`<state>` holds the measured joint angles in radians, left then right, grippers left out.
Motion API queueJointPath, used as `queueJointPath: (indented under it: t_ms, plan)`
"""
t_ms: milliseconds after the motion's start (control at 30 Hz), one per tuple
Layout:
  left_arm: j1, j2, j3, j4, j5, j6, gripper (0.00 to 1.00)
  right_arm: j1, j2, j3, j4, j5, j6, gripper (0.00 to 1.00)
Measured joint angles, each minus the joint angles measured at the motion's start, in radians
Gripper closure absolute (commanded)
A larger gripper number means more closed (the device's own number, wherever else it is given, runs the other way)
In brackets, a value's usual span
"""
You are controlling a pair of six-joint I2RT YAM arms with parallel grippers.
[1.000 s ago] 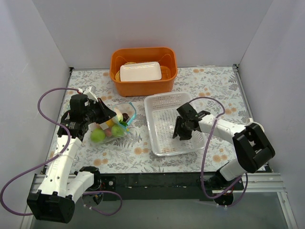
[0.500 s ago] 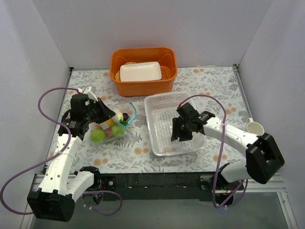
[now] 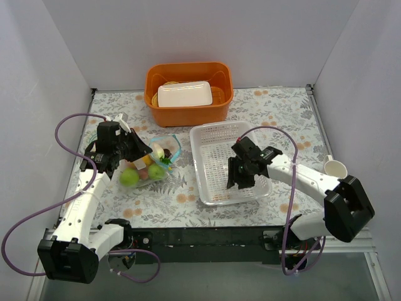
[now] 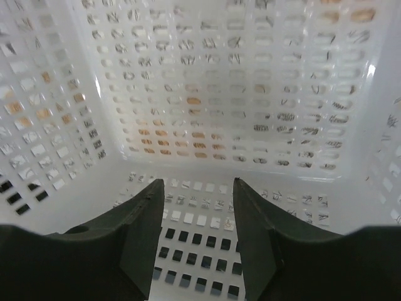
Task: Place the food in the zip-top bag and seal the zipper
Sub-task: Adjust the bin at the center of the board, then adjust the zipper food storage bag at the center of the board.
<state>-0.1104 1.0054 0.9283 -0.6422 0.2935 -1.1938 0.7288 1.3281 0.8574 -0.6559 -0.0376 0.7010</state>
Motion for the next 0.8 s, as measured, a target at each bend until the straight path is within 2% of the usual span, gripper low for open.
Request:
queueJointPath:
  t_ms: [267, 367, 400, 567, 800]
  plan:
    - [0.0, -0.003, 0.0, 0.0, 0.033, 0.0, 1.0, -0.107, 0.247, 0.238, 0.053, 0.09, -0.066, 0.43]
    - [0.0, -0.012, 0.0, 0.0, 0.037, 0.001, 1.0, -0.134, 0.308, 0.307, 0.065, 0.092, -0.101, 0.4]
    - [0.0, -0.016, 0.0, 0.0, 0.038, 0.001, 1.0, -0.134, 0.309, 0.323, 0.066, 0.086, -0.11, 0.36]
    - [0.0, -0.028, 0.007, 0.0, 0.039, 0.0, 1.0, -0.098, 0.257, 0.372, 0.153, -0.041, -0.128, 0.35]
    - [0.0, -0.051, 0.04, -0.009, 0.027, 0.001, 1.0, 0.062, 0.267, 0.492, 0.247, -0.166, -0.091, 0.38]
